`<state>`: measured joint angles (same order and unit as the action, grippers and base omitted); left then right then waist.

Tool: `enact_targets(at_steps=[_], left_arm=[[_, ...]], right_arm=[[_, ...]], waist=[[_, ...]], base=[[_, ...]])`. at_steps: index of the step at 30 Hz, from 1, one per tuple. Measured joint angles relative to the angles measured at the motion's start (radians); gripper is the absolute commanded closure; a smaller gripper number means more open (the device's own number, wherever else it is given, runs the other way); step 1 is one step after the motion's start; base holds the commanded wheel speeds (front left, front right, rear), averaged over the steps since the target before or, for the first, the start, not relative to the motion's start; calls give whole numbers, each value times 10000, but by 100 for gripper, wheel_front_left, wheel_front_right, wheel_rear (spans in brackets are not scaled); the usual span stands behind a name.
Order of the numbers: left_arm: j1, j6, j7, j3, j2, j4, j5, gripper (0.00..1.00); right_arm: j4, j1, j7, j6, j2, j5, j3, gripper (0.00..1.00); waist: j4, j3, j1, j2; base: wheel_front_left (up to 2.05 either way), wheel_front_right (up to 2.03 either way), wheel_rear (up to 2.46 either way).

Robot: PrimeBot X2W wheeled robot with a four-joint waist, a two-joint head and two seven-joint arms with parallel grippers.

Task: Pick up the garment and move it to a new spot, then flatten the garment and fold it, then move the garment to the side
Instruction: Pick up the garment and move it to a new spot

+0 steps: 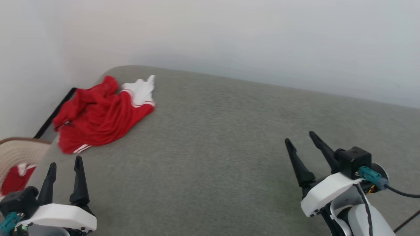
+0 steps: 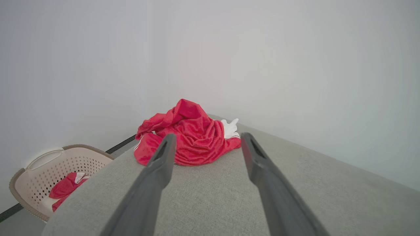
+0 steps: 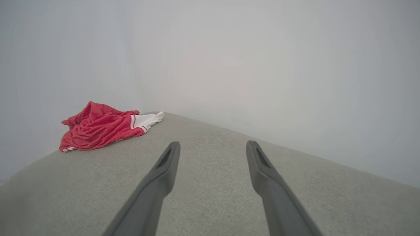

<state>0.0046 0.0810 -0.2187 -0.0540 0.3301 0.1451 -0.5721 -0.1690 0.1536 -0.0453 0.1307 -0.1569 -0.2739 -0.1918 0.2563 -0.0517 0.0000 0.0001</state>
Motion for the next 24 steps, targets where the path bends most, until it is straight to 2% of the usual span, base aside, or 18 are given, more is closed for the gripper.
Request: enact_targets(at_steps=[11, 21, 24], left_arm=[[112, 92, -2, 42, 17, 65, -81, 0], [-104, 111, -27, -31, -113, 180, -274, 0], [-466, -6, -29, 33, -82, 382, -383, 0]], right_arm=[[-150, 91, -2, 0, -12, -142, -288, 0], [-79, 117, -33, 0, -27, -107, -27, 0], [0, 185, -23, 0, -25, -42, 71, 0]], waist=[[1107, -76, 0, 0], [1454, 183, 0, 0], [1481, 345, 0, 0]], base=[[0, 0, 0], [0, 0, 0], [0, 0, 0]])
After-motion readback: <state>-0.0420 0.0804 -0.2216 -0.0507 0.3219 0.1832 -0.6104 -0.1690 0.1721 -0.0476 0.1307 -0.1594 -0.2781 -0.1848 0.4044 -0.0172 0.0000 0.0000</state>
